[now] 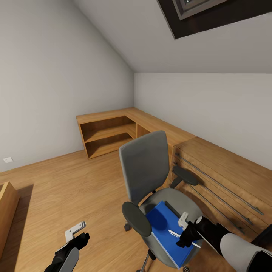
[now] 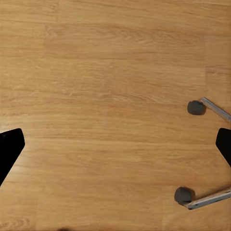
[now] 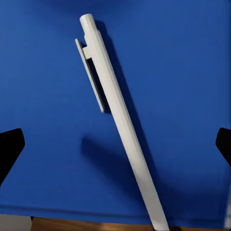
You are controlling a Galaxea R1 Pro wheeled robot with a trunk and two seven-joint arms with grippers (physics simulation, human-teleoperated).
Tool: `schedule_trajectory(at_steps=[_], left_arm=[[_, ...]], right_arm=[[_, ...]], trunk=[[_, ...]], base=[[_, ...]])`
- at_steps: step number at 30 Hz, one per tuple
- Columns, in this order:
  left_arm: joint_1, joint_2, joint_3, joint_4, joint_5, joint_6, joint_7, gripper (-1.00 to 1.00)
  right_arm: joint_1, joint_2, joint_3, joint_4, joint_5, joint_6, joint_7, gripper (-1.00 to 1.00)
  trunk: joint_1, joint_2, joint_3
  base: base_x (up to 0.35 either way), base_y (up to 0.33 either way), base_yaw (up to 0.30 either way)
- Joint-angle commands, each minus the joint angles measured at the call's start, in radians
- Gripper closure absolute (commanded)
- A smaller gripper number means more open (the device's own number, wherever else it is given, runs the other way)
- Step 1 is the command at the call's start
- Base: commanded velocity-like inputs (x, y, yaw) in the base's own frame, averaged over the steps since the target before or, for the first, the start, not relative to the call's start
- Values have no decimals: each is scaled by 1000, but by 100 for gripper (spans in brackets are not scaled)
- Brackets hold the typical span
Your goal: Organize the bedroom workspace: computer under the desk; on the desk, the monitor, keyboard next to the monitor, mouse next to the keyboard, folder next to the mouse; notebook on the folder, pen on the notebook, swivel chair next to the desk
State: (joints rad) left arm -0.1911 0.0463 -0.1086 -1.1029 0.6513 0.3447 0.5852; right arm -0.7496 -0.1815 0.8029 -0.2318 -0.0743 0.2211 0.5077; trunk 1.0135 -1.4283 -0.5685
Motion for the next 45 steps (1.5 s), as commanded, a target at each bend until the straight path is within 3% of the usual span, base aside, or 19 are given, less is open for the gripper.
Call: schedule_trajectory(at_steps=[1,12,16,29,34,45], left_arm=[[-1,1,-3,-2,7,2,8,-100],[-1,0,-3,-2,7,2,8,-100],[-1,0,-4,-2,7,2,8,-100],[-1,0,-3,-2,8,2,7,-100],[-1,0,-4,-2,8,2,7,-100],[-1,0,-3,-2,8,2,7,-100]], right_arm=[[0,-1,5,-3,-7,7,2,-100],[0,-2,5,-3,-7,0,2,-100],[0,-3,5,-3,-7,0,2,-100],[0,-3,5,-3,-7,0,2,-100],[0,-3,5,-3,-7,0,2,-100],[0,-3,5,-3,-7,0,2,-100]], trunk=[[0,-1,-1],[0,-1,-1],[15,-29,-14],[27,-50,-23],[46,-85,-39],[46,-85,-39]], base=[[0,0,0],[0,0,0],[0,0,0],[0,0,0],[0,0,0],[0,0,0]])
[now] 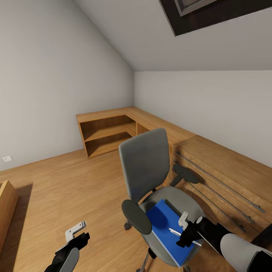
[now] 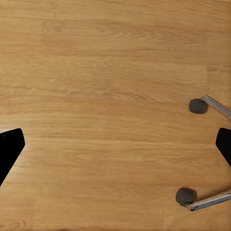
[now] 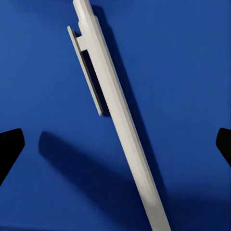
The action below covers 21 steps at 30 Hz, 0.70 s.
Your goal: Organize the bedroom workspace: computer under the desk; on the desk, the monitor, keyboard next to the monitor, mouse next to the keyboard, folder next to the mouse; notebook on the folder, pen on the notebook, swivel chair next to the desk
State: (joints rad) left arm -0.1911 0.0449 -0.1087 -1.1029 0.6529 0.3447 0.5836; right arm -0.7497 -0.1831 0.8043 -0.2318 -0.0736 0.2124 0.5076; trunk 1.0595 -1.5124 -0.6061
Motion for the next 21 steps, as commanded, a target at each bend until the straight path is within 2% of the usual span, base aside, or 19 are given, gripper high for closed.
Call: schedule_trajectory(at_steps=[1,6,9,21], left_arm=[[-1,1,-3,-2,7,2,8,-100],[-1,1,-4,-2,7,2,8,-100],[-1,1,-4,-2,7,2,8,-100],[-1,1,-4,-2,7,2,8,-100]], right_arm=[[0,-1,4,-3,-8,9,2,-100],[0,-1,4,-3,-8,9,2,-100],[0,-1,4,-3,-8,9,2,-100],[0,0,4,-4,-8,9,1,-100]], trunk=[[0,-1,-1],[0,-1,-1],[11,-22,-10],[11,-22,-10]], base=[[0,0,0],[0,0,0],[0,0,0],[0,0,0]])
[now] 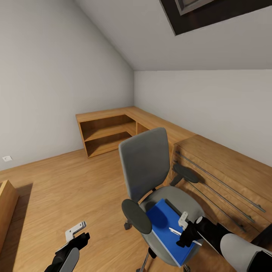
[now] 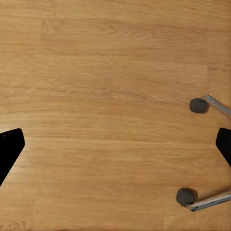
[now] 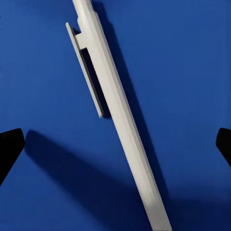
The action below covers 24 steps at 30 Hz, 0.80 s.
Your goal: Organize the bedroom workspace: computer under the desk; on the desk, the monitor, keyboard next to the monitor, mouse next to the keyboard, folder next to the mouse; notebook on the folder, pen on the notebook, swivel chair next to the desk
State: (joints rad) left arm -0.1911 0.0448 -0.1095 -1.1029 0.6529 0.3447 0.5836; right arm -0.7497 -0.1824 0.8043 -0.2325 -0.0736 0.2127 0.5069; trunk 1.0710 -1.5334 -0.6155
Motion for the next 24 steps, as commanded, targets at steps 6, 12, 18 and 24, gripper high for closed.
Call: schedule_trajectory(at_steps=[6,12,18,24], left_arm=[[-1,1,-3,-2,7,2,8,-100],[-1,1,-3,-2,7,2,8,-100],[-1,1,-2,-1,7,2,8,-100],[-1,1,-2,-2,7,2,8,-100]], right_arm=[[0,-2,3,-3,-9,8,1,-100],[0,-2,3,-3,-9,9,2,100],[0,0,4,-4,-9,10,2,100],[0,0,4,-4,-9,10,2,100]], trunk=[[0,-1,-1],[0,-1,-1],[0,-1,-1],[0,-1,-1]], base=[[0,0,0],[0,0,0],[0,0,0],[0,0,0]])
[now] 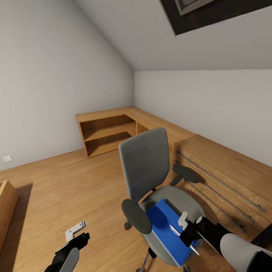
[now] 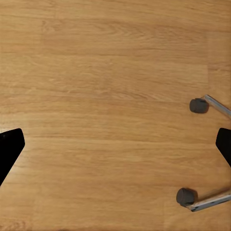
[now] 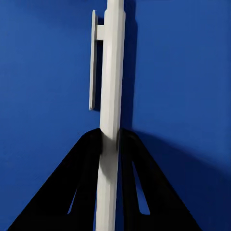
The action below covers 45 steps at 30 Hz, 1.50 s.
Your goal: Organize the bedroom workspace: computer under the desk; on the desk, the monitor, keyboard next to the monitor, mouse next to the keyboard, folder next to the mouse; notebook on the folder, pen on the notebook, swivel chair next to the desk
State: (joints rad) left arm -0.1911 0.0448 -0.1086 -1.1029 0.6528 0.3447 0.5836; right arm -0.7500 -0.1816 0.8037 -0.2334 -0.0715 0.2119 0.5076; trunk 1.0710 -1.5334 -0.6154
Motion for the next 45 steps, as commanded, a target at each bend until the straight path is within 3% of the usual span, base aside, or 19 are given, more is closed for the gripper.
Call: schedule_trajectory(at_steps=[1,15,30,35,37,40,42,45], left_arm=[[-1,1,-3,-2,7,2,8,-100],[-1,3,-3,-1,7,2,7,-100],[-1,4,-2,25,7,0,5,-100],[-1,5,-1,53,7,0,3,-100],[-1,6,-1,56,7,0,3,-100],[-1,6,0,59,7,0,2,-100],[-1,6,0,61,7,0,2,-100],[-1,6,0,62,7,0,2,-100]], right_arm=[[0,-1,5,-3,-11,11,2,100],[0,-1,5,-3,-11,11,3,100],[0,-2,2,-22,-11,16,2,100],[-1,-10,-3,-102,-17,88,2,100],[0,-32,-6,-161,-24,142,2,100],[0,-91,-9,-282,-59,216,2,100],[0,-135,-11,-360,-142,273,1,100],[1,-175,-13,-414,-241,321,-1,100]], trunk=[[0,-1,-1],[0,-1,-1],[-58,104,46],[-77,139,62],[-84,153,68],[-96,174,77],[-104,188,84],[-115,209,93]], base=[[0,0,0],[0,0,0],[0,0,0],[0,0,0],[0,0,0],[0,0,0],[0,0,0],[0,0,0]])
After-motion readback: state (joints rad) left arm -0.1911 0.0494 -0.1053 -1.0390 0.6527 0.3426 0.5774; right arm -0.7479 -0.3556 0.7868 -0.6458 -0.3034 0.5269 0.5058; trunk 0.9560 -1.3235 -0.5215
